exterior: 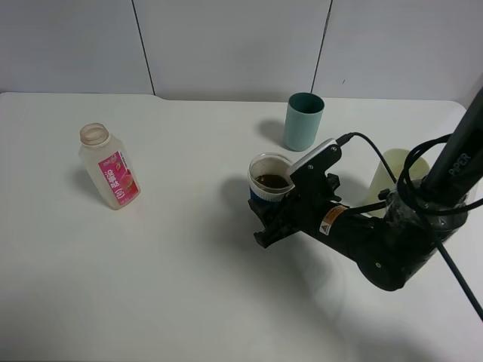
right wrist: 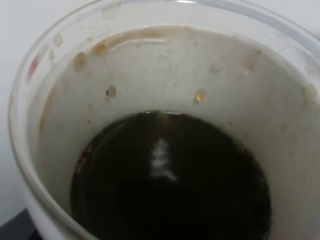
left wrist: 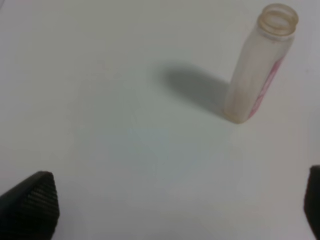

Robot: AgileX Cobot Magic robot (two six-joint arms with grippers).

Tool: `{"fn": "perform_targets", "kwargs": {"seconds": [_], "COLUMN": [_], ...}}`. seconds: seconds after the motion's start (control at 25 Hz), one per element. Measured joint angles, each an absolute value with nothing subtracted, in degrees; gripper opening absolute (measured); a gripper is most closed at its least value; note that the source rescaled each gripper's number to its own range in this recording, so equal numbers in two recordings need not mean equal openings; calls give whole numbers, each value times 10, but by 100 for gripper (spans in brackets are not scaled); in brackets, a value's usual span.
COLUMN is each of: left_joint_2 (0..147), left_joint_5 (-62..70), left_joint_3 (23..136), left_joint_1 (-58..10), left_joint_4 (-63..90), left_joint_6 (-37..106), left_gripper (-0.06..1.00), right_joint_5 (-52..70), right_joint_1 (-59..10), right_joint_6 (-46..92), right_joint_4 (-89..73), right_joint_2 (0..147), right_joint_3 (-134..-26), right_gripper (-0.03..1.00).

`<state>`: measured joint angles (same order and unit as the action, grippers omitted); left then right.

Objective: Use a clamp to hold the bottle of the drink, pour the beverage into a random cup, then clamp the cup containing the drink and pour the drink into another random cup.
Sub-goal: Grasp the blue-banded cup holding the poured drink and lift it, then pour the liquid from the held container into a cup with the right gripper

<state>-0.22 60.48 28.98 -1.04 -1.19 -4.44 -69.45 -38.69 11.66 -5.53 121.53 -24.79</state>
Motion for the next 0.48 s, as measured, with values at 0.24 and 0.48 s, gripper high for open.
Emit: {"fn": "perform_targets", "kwargs": {"seconds": [0.24, 0.48], "left_joint_2": [-2, -2], "left_joint_5": [605, 605], "left_joint_3": [290, 290], "left_joint_1": [-10, -10], "left_joint_4": [-12, -12], "left_joint_6": [-44, -44], "left_gripper": [100, 100], "right_joint_5": [-688, -627], "right_joint_1": [-387, -387], "right_joint_6": [117, 117], "right_joint_4": [-61, -66], "right_joint_2": [1209, 1138], "right_joint_3": [-248, -248], "right_gripper": [0, 0]}}
